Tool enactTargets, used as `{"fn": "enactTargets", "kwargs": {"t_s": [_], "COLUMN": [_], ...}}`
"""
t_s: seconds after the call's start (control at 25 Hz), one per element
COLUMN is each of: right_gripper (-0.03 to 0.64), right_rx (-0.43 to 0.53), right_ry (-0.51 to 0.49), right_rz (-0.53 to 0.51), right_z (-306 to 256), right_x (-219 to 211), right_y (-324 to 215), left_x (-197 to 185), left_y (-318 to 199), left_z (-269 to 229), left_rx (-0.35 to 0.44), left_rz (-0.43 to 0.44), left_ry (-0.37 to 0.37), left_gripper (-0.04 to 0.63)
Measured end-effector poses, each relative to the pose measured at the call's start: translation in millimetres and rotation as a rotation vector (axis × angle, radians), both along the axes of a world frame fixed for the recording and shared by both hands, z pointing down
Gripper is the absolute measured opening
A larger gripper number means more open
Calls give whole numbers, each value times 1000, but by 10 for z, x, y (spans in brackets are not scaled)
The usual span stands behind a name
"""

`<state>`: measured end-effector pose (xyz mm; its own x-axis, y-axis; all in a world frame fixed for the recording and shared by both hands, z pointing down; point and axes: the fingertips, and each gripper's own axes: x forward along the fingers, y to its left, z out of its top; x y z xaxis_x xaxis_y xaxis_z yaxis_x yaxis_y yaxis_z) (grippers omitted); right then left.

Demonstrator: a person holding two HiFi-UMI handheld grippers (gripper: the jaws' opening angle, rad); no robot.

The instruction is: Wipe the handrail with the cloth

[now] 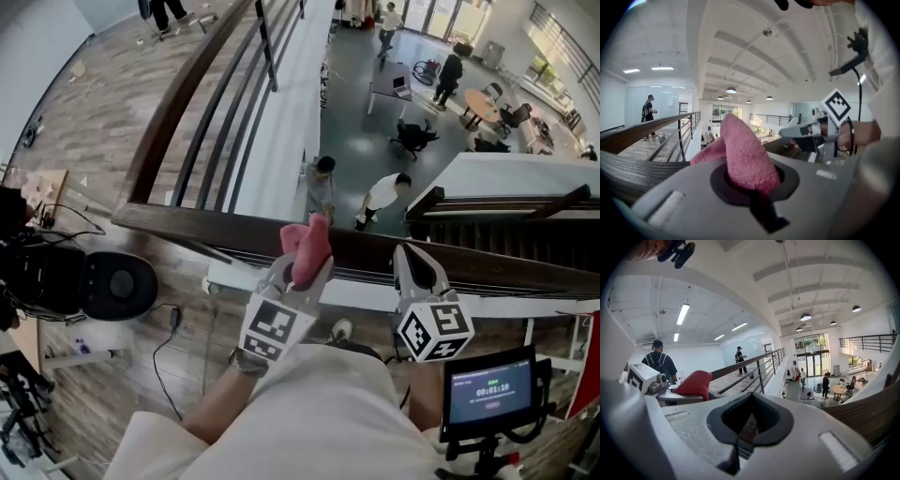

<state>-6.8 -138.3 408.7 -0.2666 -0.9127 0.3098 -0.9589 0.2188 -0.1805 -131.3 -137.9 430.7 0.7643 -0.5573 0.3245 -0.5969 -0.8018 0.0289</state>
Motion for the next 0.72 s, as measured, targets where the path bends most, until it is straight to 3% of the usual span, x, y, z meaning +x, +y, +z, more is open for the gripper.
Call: {"fn": "enactTargets", "kwargs": {"t_s": [0.44, 0.72], "right_gripper": [3, 3], "right_rx": [15, -16], "right_ry": [12, 6], "right_rz": [-5, -84], "right_z": [-87, -83], "right_x": [90, 141], "right_y": [71, 89], "left_x": [-71, -47], "left_y": [-17, -54], "left_z": [-23, -47], "left_rx": [-1, -31], "left_rz": [-42, -83], "left_ry": [-65, -99], "left_gripper": [34, 34]}}
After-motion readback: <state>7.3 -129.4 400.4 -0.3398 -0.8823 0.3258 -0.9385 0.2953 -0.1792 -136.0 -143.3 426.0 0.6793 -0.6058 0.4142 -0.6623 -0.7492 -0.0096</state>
